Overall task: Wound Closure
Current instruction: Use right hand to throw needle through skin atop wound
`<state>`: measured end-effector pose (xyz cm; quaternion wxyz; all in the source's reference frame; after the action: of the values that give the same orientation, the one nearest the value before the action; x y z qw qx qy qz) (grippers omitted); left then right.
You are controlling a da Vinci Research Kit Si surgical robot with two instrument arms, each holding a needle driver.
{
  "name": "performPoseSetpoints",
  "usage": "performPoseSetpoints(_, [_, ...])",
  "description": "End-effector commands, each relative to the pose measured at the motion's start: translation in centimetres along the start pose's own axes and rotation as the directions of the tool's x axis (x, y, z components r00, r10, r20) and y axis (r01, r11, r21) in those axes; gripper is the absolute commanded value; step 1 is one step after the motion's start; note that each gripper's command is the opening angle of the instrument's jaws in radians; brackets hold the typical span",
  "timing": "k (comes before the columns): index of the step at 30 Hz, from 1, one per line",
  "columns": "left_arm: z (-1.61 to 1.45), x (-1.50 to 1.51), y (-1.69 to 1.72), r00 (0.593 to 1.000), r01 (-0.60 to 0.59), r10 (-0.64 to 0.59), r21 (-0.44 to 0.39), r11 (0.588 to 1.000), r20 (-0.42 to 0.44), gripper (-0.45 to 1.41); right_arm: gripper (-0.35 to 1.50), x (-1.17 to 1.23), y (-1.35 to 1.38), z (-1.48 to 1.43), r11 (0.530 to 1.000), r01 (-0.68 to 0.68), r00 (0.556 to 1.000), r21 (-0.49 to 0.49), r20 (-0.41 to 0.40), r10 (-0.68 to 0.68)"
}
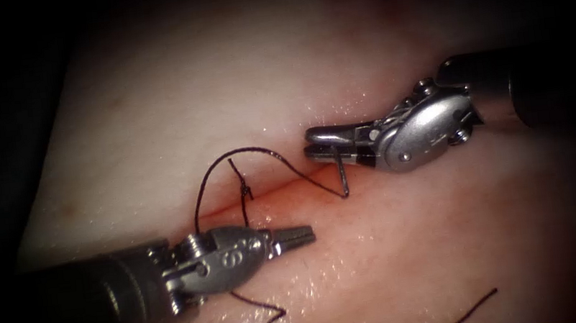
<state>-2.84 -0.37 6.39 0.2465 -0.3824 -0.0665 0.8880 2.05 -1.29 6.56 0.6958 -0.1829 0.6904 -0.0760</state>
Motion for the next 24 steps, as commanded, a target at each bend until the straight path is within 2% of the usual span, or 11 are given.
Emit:
performPoseSetpoints(1, [0.09,0.01,-0.02,1.000,0.000,0.000,0.001,1.000,-0.001,-0.45,-0.35,-0.09,-0.06,0.07,1.000,-0.014,1.000,0.005,0.002,0.014])
performPoseSetpoints(10, [0.13,0.03,-0.04,1.000,0.007,-0.007,0.003,1.000,-0.001,-0.45,-0.35,-0.25,-0.30,0.06,0.998,-0.058,0.998,0.026,0.017,0.058])
performPoseSetpoints(15, [0.12,0.01,-0.07,1.000,0.011,-0.011,-0.003,1.000,0.003,-0.45,-0.35,-0.29,-0.54,0.06,0.995,-0.073,0.997,0.067,0.039,0.071])
performPoseSetpoints(24, [0.11,0.00,-0.10,1.000,0.011,-0.011,-0.003,1.000,0.011,-0.45,-0.35,-0.42,-0.77,-0.02,0.993,-0.096,0.994,0.073,0.060,0.092])
